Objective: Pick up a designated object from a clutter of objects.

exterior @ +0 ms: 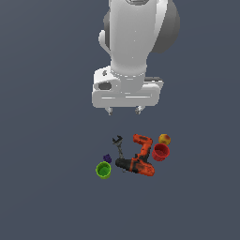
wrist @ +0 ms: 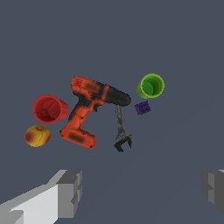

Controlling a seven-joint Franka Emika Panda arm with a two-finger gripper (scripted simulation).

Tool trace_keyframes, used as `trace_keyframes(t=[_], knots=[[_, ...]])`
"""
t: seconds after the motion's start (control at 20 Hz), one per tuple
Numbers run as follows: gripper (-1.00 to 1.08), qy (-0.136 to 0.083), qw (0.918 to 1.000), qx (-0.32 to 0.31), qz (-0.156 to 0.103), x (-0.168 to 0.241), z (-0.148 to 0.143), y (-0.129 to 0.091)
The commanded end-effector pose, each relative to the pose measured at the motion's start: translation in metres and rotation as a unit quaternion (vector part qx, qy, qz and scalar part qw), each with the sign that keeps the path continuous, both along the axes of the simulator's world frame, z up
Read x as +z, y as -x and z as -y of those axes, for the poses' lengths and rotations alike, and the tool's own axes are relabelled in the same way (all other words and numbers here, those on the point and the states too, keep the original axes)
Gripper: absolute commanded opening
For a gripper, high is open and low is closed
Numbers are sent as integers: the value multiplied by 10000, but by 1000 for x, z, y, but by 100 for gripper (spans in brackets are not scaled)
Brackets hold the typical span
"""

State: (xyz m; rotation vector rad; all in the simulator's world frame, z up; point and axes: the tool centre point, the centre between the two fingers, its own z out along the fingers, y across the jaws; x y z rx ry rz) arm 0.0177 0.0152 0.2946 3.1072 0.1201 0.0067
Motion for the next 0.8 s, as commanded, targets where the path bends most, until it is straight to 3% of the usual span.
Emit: trace_keyframes(t=[0.0, 0.45, 0.75], knots=[[100, 15, 9999, 147, -8, -13, -12, -7], [100, 24, 9956, 940, -28, -89, -81, -36], [100, -40, 9893, 1457, -42, -143, -131, -43]])
